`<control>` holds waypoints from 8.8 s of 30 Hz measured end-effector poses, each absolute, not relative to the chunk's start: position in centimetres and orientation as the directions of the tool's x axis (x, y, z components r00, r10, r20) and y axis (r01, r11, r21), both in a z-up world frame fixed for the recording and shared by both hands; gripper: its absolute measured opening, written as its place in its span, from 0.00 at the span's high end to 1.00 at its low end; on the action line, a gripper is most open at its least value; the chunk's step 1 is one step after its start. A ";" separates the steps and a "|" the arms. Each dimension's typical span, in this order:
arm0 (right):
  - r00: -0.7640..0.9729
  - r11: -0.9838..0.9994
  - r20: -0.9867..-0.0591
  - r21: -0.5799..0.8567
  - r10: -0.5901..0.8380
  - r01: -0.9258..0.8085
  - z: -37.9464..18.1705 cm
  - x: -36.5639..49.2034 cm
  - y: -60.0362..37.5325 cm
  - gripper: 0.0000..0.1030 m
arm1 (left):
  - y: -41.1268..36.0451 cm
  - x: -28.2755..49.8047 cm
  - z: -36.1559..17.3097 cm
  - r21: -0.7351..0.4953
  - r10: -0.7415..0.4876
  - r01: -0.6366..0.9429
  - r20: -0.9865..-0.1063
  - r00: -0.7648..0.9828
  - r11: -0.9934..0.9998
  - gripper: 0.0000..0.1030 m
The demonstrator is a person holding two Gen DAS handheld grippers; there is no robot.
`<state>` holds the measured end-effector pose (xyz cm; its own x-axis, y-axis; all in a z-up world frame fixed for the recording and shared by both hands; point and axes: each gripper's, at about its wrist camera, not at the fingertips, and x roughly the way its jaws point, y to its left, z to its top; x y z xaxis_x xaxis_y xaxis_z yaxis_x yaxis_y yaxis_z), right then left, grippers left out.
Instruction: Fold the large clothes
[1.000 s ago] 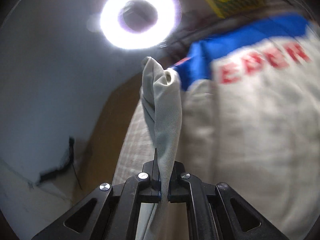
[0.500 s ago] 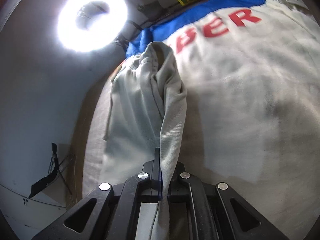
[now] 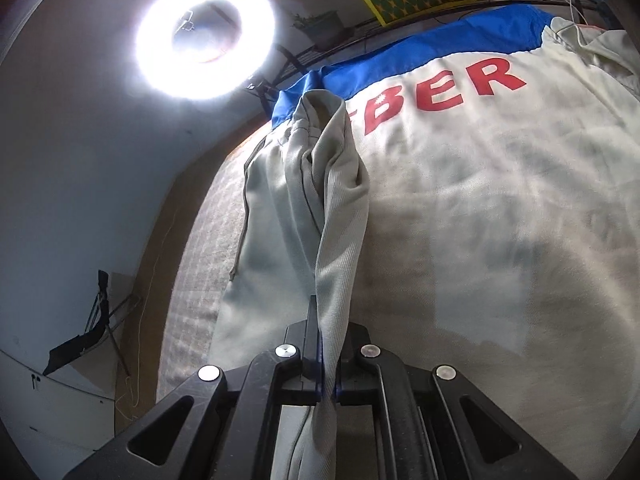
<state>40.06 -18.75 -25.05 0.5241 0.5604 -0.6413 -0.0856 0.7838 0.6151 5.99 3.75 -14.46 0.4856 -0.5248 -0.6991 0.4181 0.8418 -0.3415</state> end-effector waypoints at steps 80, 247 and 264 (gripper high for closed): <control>0.756 0.856 -0.650 0.429 0.073 0.286 -23.5 13.6 -56.9 0.18 | -14.6 18.5 -12.9 -0.369 -0.641 0.579 -0.668 0.379 0.727 0.90; 0.303 0.720 -0.657 0.665 0.690 -0.197 -30.7 13.0 -38.8 0.92 | -16.3 13.0 -23.6 -0.670 -0.709 0.239 -0.684 0.171 0.703 0.92; 0.411 0.880 -0.783 0.456 0.468 -0.134 -27.3 9.7 -41.3 0.66 | -17.1 12.0 -22.2 -0.694 -0.741 0.266 -0.653 0.158 0.669 0.69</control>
